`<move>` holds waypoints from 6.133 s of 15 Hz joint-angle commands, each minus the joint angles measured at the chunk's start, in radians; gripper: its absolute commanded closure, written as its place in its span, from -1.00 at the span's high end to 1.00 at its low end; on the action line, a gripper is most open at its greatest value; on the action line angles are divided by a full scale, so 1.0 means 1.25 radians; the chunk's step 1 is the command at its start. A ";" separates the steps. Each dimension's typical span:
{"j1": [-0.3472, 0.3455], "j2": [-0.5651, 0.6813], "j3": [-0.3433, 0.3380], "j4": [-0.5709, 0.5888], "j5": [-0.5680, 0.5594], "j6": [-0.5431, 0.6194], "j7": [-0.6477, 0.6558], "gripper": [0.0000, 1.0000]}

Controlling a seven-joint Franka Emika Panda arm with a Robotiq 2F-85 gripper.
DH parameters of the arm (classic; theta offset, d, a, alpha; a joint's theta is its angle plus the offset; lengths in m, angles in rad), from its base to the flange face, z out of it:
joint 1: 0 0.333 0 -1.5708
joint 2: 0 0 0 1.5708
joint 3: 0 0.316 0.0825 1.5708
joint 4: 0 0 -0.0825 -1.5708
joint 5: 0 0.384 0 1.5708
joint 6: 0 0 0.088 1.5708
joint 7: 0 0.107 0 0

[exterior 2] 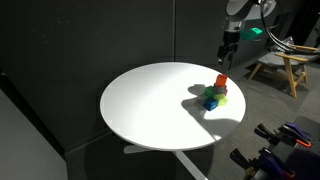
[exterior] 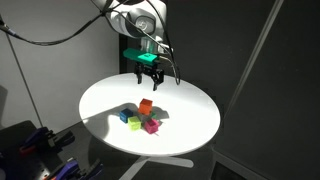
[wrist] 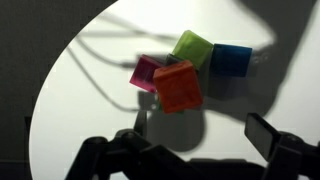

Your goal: Pick up the orange block and put it on top of the lime green and blue block

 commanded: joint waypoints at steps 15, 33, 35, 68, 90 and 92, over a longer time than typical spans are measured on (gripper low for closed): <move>-0.016 -0.002 0.018 -0.008 0.004 0.021 -0.012 1.00; -0.051 0.069 0.037 -0.018 0.021 0.092 -0.087 1.00; -0.055 0.080 0.043 -0.018 0.019 0.098 -0.105 1.00; -0.075 0.049 0.063 -0.031 0.001 0.042 -0.151 -0.47; 0.016 -0.080 0.059 -0.121 -0.009 0.029 0.153 -0.47; 0.022 -0.073 0.062 -0.130 -0.007 0.048 0.152 -0.47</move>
